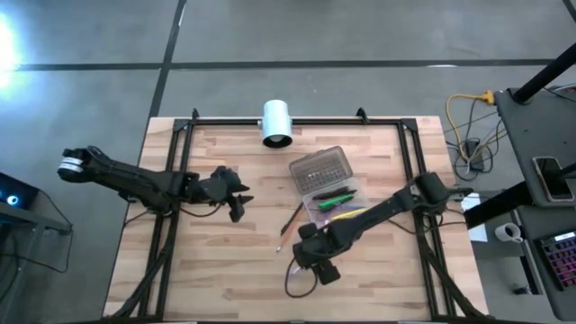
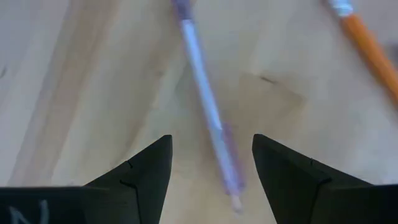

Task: Pick & place school supplies into a supply box
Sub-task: Put the purple pen into the supply box

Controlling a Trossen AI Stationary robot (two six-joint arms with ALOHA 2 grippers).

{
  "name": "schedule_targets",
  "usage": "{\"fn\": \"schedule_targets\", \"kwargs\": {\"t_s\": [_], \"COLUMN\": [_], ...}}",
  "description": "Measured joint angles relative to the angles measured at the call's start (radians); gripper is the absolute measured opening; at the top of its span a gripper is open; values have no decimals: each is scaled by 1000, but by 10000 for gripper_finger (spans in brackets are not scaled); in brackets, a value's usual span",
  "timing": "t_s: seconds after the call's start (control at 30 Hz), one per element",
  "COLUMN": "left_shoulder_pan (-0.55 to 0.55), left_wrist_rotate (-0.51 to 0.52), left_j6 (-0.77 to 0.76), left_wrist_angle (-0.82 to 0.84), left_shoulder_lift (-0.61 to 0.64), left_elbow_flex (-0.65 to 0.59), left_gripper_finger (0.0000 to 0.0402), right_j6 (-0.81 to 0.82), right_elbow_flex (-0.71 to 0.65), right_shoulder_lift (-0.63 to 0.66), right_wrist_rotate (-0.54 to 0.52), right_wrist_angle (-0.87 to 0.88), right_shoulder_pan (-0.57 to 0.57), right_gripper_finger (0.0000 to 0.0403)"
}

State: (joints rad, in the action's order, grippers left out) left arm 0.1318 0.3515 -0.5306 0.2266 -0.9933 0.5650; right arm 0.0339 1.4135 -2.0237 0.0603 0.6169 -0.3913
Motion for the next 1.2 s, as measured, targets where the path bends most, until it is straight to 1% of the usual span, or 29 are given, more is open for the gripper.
{"fn": "schedule_targets", "kwargs": {"t_s": [0.23, 0.4, 0.53, 0.6, 0.73, 0.83, 1.07, 1.13, 1.2], "left_shoulder_pan": [0, 0, -1, 0, 1, 5, 35, 47, 56], "left_wrist_rotate": [-5, -6, -9, -10, -10, -11, -12, -13, -13], "left_j6": [40, 41, 23, 2, -25, -75, -119, -126, -126], "left_wrist_angle": [9, 9, 8, 7, 0, 0, 0, 0, 0], "left_shoulder_lift": [-1, 0, 0, 0, 0, 0, 0, 0, 0], "left_elbow_flex": [1, 1, 5, 6, 7, 7, 7, 7, 7], "left_gripper_finger": [154, 154, 154, 154, 154, 154, 154, 154, 154], "right_j6": [32, 80, 98, 102, 115, 150, 260, 297, 342], "right_elbow_flex": [55, 59, 55, 55, 55, 54, 53, 53, 53], "right_shoulder_lift": [-55, -89, -100, -103, -103, -103, -105, -105, -103], "right_wrist_rotate": [-5, -8, -41, -58, -80, -86, -139, -140, -143], "right_wrist_angle": [-7, -2, -2, -2, -1, 1, 3, 5, 7], "right_shoulder_pan": [-35, -37, -37, -37, -37, -37, -37, -37, -37], "right_gripper_finger": [214, 214, 212, 204, 167, 131, 45, 27, 19]}}
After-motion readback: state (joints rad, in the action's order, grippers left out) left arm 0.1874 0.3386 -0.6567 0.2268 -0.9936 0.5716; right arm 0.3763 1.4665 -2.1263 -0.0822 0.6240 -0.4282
